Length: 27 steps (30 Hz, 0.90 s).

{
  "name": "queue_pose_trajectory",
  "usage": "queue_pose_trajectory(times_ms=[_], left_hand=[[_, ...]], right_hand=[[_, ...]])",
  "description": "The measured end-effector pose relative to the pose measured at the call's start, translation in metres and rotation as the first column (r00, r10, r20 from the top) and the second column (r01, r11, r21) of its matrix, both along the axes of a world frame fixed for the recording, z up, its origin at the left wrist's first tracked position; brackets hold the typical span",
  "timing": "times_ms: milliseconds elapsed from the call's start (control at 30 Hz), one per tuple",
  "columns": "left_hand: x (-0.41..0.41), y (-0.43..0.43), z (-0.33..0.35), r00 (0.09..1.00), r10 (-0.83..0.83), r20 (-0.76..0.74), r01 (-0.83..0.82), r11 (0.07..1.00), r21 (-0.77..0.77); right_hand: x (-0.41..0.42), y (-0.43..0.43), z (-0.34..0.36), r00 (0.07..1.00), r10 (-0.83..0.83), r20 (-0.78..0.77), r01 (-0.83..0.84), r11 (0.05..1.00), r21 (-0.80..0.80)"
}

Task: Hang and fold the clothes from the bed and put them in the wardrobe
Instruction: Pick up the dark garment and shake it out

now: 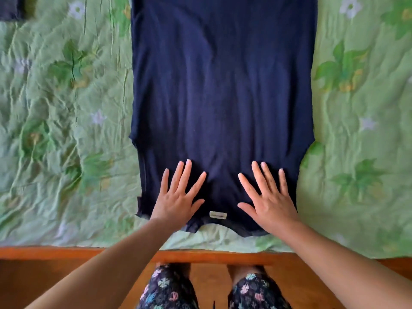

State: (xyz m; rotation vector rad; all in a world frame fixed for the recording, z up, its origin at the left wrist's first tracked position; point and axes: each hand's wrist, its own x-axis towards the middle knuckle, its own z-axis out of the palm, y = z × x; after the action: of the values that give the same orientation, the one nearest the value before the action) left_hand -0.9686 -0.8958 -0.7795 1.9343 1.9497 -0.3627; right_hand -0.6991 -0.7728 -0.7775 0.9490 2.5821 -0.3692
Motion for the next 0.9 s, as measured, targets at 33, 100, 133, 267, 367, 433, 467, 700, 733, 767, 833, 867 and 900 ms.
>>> queue_pose_trajectory(times_ms=[33, 100, 133, 267, 367, 433, 467, 700, 733, 767, 833, 867, 900], left_hand=[[0.002, -0.015, 0.004, 0.999, -0.048, 0.016, 0.048, 0.999, -0.011], [-0.003, -0.044, 0.010, 0.991, -0.128, 0.042, 0.129, 0.992, -0.011], [-0.011, -0.055, 0.013, 0.988, -0.150, 0.043, 0.150, 0.989, -0.006], [-0.054, -0.074, 0.020, 0.972, -0.237, 0.013, 0.235, 0.969, 0.072], [-0.076, -0.062, 0.027, 0.966, -0.259, 0.018, 0.251, 0.950, 0.187], [-0.086, -0.039, 0.036, 0.978, -0.183, 0.096, 0.158, 0.963, 0.220], [-0.091, -0.024, 0.042, 0.986, -0.082, 0.148, 0.048, 0.974, 0.220], [-0.162, 0.138, 0.099, 0.911, 0.367, 0.190, -0.410, 0.864, 0.294], [-0.170, 0.167, 0.106, 0.902, 0.386, 0.191, -0.429, 0.843, 0.325], [-0.177, 0.192, 0.110, 0.895, 0.409, 0.179, -0.446, 0.823, 0.351], [-0.178, 0.227, 0.113, 0.890, 0.442, 0.111, -0.448, 0.805, 0.388], [-0.171, 0.235, 0.113, 0.900, 0.428, 0.087, -0.426, 0.817, 0.389], [-0.160, 0.236, 0.110, 0.914, 0.395, 0.095, -0.402, 0.845, 0.353]], right_hand=[[0.010, -0.012, 0.004, 0.999, 0.042, 0.003, -0.042, 0.999, -0.026], [0.032, -0.029, 0.009, 0.992, 0.126, -0.006, -0.126, 0.990, -0.066], [0.043, -0.031, 0.013, 0.987, 0.161, -0.010, -0.161, 0.984, -0.077], [0.066, -0.016, 0.019, 0.964, 0.257, -0.070, -0.262, 0.963, -0.063], [0.059, -0.003, 0.020, 0.928, 0.277, -0.248, -0.273, 0.961, 0.048], [0.048, 0.013, 0.026, 0.904, 0.212, -0.371, -0.205, 0.977, 0.059], [0.042, 0.025, 0.030, 0.898, 0.152, -0.413, -0.144, 0.988, 0.050], [-0.015, 0.191, 0.093, 0.881, -0.170, -0.441, 0.292, 0.929, 0.226], [-0.028, 0.216, 0.100, 0.897, -0.196, -0.396, 0.314, 0.913, 0.260], [-0.039, 0.237, 0.104, 0.908, -0.240, -0.342, 0.349, 0.886, 0.306], [-0.059, 0.260, 0.105, 0.918, -0.307, -0.252, 0.387, 0.833, 0.396], [-0.068, 0.259, 0.103, 0.935, -0.279, -0.218, 0.347, 0.847, 0.403], [-0.074, 0.250, 0.100, 0.958, -0.216, -0.188, 0.273, 0.889, 0.368]])
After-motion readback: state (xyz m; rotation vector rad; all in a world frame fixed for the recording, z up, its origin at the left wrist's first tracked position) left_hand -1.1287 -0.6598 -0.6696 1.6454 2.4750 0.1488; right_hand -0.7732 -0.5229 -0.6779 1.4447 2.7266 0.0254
